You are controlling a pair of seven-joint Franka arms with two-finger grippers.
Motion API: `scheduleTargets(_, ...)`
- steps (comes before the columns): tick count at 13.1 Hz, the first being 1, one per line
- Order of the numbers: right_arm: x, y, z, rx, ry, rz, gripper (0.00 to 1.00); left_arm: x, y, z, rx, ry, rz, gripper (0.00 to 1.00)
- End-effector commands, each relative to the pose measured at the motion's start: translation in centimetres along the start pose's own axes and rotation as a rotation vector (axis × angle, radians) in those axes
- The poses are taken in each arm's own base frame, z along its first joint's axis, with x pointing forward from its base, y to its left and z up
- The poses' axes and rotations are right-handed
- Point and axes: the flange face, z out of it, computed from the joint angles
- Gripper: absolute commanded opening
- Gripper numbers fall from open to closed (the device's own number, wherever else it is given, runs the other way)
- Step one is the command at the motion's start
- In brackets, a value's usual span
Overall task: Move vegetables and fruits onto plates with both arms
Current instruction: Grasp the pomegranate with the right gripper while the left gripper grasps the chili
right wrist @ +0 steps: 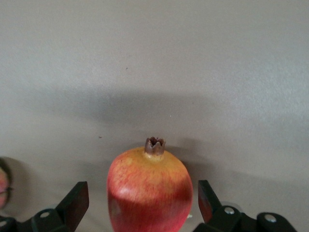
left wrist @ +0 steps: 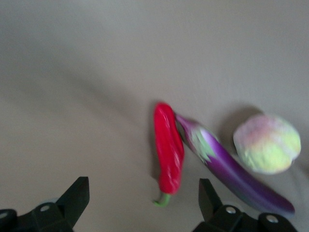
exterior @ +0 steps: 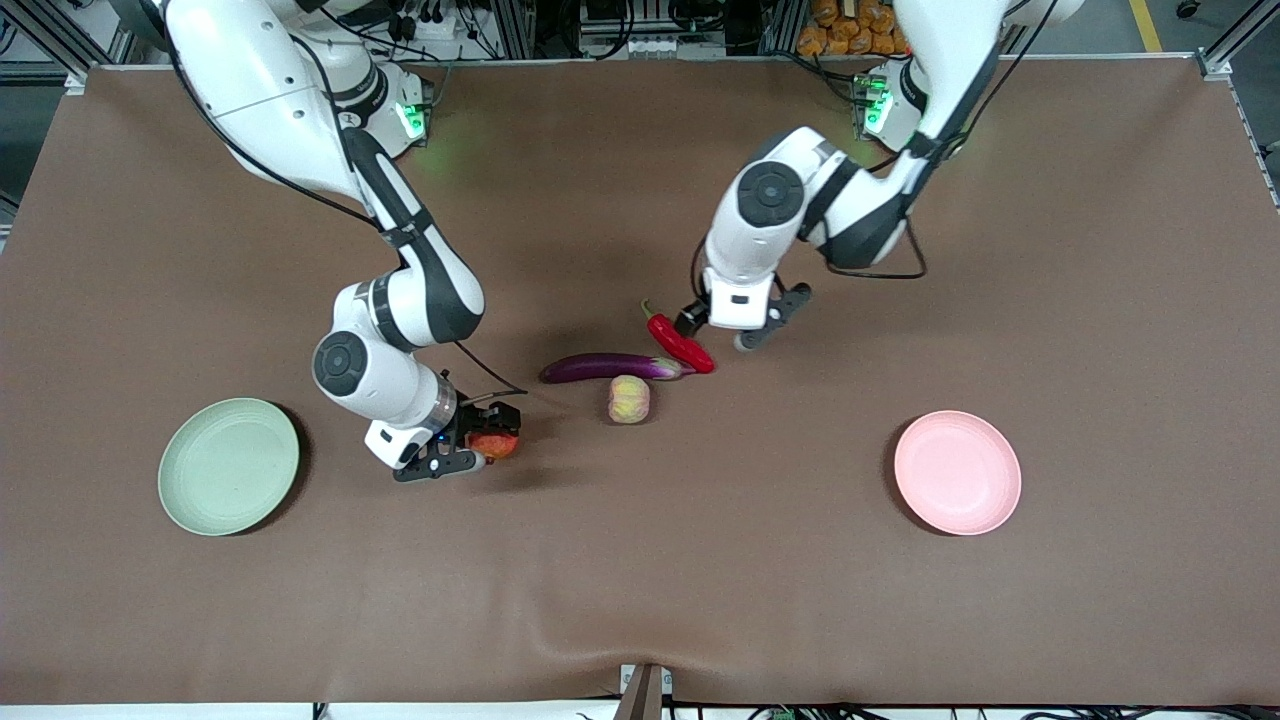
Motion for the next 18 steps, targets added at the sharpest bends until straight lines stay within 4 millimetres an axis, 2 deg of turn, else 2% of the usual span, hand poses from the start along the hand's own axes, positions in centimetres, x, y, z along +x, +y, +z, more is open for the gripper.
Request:
scheduleTargets(1,-0.3,-1.2,0.9,-0.067,0.008,-0.098,1.00,-3.0,1.2,4.0,-0.032,0.035,0.077,0.96)
scheduleTargets(5,-1.6,-1.8,2.9,-0.073,-0.028,-0.114,1.00,-3.9,2.9,7.4,-0.032,0.086,0.099,0.86)
scheduleTargets(7,-1.6,-1.7,3.0,-0.076,-0.028,-0.119,1.00,-4.4,3.6,9.3,-0.023,0.080,0.087,0.83)
scheduleTargets(9,-1.5,-1.8,3.5,-0.113,-0.003,-0.176,1.00,-4.1,3.5,10.5,-0.011,0.091,0.100,0.82)
scheduleTargets(10,-1.5,-2.1,3.9,-0.131,0.003,-0.209,1.00,-4.1,3.5,10.5,-0.015,0.103,0.115,0.74)
scheduleTargets(11,-1.6,-2.5,4.0,-0.139,0.010,-0.228,1.00,-4.1,3.5,10.5,-0.015,0.109,0.124,0.61)
scheduleTargets(14,-1.4,-2.6,3.9,-0.138,0.028,-0.233,1.00,-4.2,3.3,11.1,-0.006,0.111,0.132,0.00)
scheduleTargets(15,-1.4,-2.6,4.0,-0.138,0.030,-0.234,1.00,-4.1,3.3,10.8,-0.005,0.114,0.130,0.00)
scheduleTargets(16,-1.2,-2.9,3.7,-0.135,0.052,-0.239,1.00,-3.7,3.5,9.3,-0.009,0.127,0.126,0.00)
scheduleTargets(17,-1.0,-3.1,3.5,-0.132,0.079,-0.241,0.92,-2.9,3.6,6.1,-0.003,0.160,0.121,0.00)
scheduleTargets(18,-0.8,-3.0,3.1,-0.132,0.086,-0.236,0.66,-2.7,3.5,2.4,0.016,0.194,0.116,0.00)
